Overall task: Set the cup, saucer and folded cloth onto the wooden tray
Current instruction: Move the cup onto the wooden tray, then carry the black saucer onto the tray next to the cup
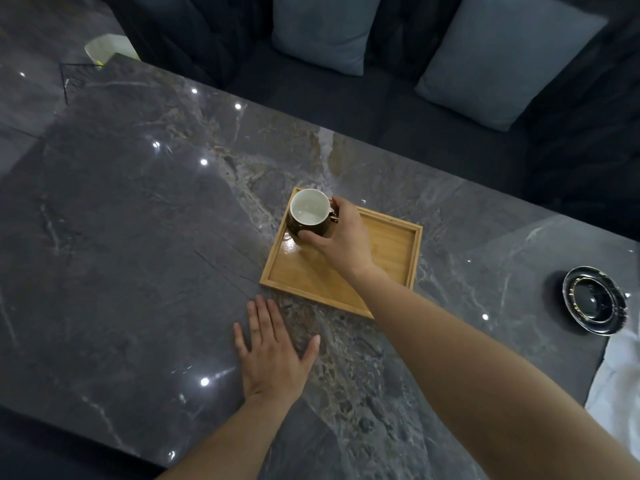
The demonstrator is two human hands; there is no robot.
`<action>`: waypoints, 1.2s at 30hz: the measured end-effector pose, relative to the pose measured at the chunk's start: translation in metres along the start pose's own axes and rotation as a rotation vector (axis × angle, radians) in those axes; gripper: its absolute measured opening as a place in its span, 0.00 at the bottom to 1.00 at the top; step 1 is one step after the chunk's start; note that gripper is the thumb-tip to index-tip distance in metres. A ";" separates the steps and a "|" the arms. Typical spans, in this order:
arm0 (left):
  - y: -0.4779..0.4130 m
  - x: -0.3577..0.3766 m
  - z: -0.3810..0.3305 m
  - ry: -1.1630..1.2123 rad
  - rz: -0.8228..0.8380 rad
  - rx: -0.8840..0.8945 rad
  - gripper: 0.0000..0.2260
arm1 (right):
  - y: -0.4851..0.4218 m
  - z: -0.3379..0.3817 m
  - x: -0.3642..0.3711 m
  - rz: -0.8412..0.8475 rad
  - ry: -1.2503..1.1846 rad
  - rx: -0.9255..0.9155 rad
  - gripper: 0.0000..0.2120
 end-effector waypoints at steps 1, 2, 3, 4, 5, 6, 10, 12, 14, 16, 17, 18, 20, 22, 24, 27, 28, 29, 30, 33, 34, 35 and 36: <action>0.000 0.000 0.000 0.000 0.004 0.002 0.49 | 0.005 -0.001 -0.003 -0.002 0.018 0.001 0.43; 0.000 -0.001 0.000 0.004 0.011 0.005 0.49 | 0.010 -0.001 -0.006 -0.005 0.043 -0.001 0.43; 0.001 -0.002 -0.001 0.011 0.020 0.010 0.48 | 0.017 -0.003 -0.010 -0.004 0.070 0.001 0.43; 0.003 -0.003 -0.001 0.020 0.026 0.014 0.48 | 0.024 -0.006 -0.013 -0.001 0.097 0.007 0.42; 0.004 -0.005 -0.001 0.031 0.027 0.019 0.47 | 0.033 -0.009 -0.018 0.001 0.123 0.015 0.41; 0.005 -0.010 0.000 0.046 0.023 0.024 0.45 | 0.042 -0.012 -0.022 -0.003 0.151 0.022 0.41; -0.004 -0.052 0.007 0.123 -0.033 0.075 0.34 | 0.080 -0.027 -0.043 -0.029 0.331 0.040 0.36; -0.008 -0.080 0.000 0.098 -0.079 0.143 0.26 | 0.099 -0.039 -0.053 -0.015 0.402 0.069 0.33; -0.007 -0.104 -0.019 0.076 -0.126 0.226 0.20 | 0.118 -0.053 -0.064 0.003 0.466 0.098 0.31; -0.003 -0.121 -0.047 0.043 -0.150 0.305 0.17 | 0.136 -0.065 -0.079 0.006 0.510 0.116 0.30; -0.001 -0.127 -0.063 0.024 -0.154 0.343 0.17 | 0.145 -0.071 -0.086 0.009 0.525 0.124 0.29; 0.002 -0.130 -0.081 0.000 -0.152 0.383 0.17 | 0.153 -0.078 -0.093 0.014 0.539 0.133 0.28; 0.008 -0.133 -0.118 -0.057 -0.144 0.458 0.16 | 0.169 -0.090 -0.109 0.024 0.571 0.142 0.25; 0.014 -0.133 -0.153 -0.117 -0.130 0.509 0.16 | 0.184 -0.104 -0.126 0.030 0.600 0.146 0.23; 0.021 -0.133 -0.185 -0.143 -0.112 0.542 0.16 | 0.196 -0.122 -0.143 0.051 0.624 0.163 0.22; 0.030 -0.130 -0.229 -0.163 -0.073 0.576 0.17 | 0.212 -0.151 -0.171 0.073 0.647 0.208 0.20; 0.032 -0.128 -0.243 -0.170 -0.061 0.582 0.17 | 0.218 -0.162 -0.181 0.072 0.649 0.226 0.20; 0.034 -0.126 -0.256 -0.171 -0.047 0.586 0.16 | 0.223 -0.172 -0.190 0.070 0.648 0.243 0.19; 0.034 -0.123 -0.269 -0.166 -0.033 0.590 0.15 | 0.228 -0.182 -0.199 0.068 0.644 0.259 0.19; 0.038 -0.116 -0.309 -0.181 -0.019 0.612 0.12 | 0.241 -0.212 -0.227 0.071 0.654 0.308 0.18; 0.040 -0.115 -0.322 -0.194 -0.024 0.620 0.12 | 0.244 -0.221 -0.236 0.072 0.659 0.323 0.19; 0.041 -0.113 -0.335 -0.204 -0.027 0.629 0.12 | 0.248 -0.231 -0.246 0.067 0.654 0.335 0.19; 0.042 -0.111 -0.348 -0.211 -0.027 0.638 0.12 | 0.252 -0.241 -0.255 0.059 0.643 0.347 0.19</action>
Point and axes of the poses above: each hand's wrist, its own y-axis away from the middle knuckle, its own x-axis out of the palm, z = x × y, the point moved 9 cm from there along -y, towards the middle knuckle, and after that the axes turned 13 degrees about z, right-handed, at the moved point
